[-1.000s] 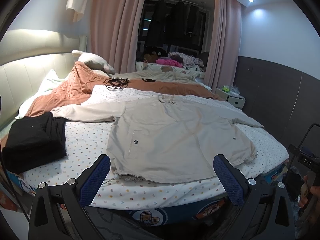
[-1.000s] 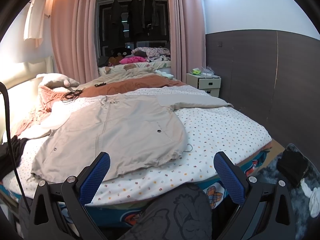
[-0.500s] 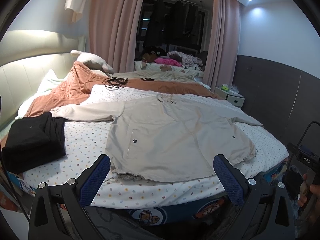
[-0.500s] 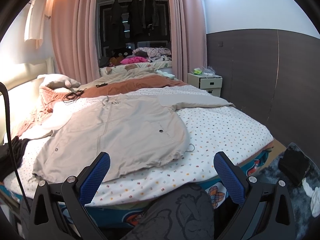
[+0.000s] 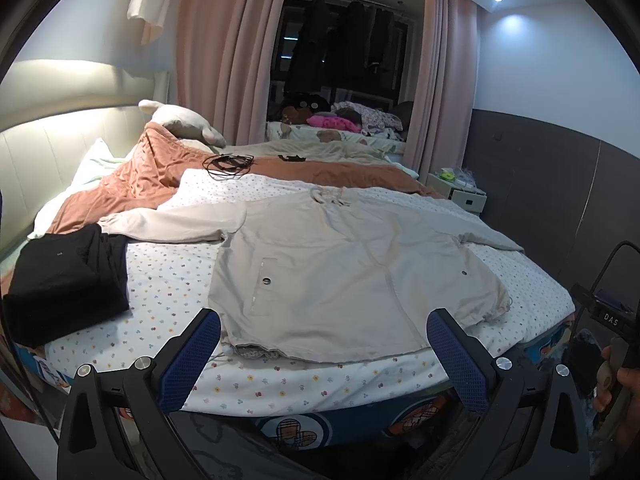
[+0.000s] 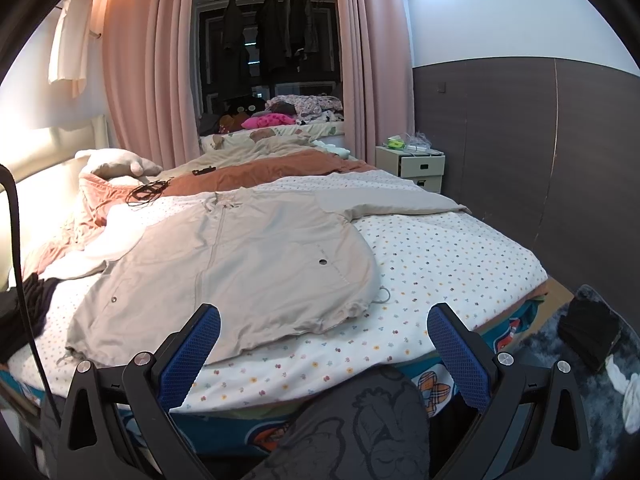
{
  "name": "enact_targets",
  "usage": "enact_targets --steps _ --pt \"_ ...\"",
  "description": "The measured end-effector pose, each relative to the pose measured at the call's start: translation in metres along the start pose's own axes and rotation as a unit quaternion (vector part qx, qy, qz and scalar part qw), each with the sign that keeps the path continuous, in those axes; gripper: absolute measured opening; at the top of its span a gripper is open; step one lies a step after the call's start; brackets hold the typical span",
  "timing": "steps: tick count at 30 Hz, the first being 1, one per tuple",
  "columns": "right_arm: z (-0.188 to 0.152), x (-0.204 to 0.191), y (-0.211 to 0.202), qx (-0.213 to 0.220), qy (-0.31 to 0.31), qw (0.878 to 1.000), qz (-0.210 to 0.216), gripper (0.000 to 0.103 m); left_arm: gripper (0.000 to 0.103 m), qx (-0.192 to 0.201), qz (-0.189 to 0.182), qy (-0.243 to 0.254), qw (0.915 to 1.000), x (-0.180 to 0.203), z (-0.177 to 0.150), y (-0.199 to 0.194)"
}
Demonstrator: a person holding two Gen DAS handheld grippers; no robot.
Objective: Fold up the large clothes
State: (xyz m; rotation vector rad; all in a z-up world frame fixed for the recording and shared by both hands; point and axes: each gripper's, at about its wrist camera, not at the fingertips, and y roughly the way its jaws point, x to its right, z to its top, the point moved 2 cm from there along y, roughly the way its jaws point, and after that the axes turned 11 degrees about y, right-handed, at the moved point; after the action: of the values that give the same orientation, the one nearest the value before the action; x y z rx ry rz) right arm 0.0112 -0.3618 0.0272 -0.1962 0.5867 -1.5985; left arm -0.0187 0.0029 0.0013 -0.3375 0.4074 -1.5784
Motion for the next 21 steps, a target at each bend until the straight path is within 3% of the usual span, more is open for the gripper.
enact_targets --steps 21 --pt "-0.0077 -0.0019 0.0052 -0.003 -0.002 1.000 0.009 0.103 0.103 -0.004 0.000 0.002 1.0000 0.0002 -0.0038 0.0052"
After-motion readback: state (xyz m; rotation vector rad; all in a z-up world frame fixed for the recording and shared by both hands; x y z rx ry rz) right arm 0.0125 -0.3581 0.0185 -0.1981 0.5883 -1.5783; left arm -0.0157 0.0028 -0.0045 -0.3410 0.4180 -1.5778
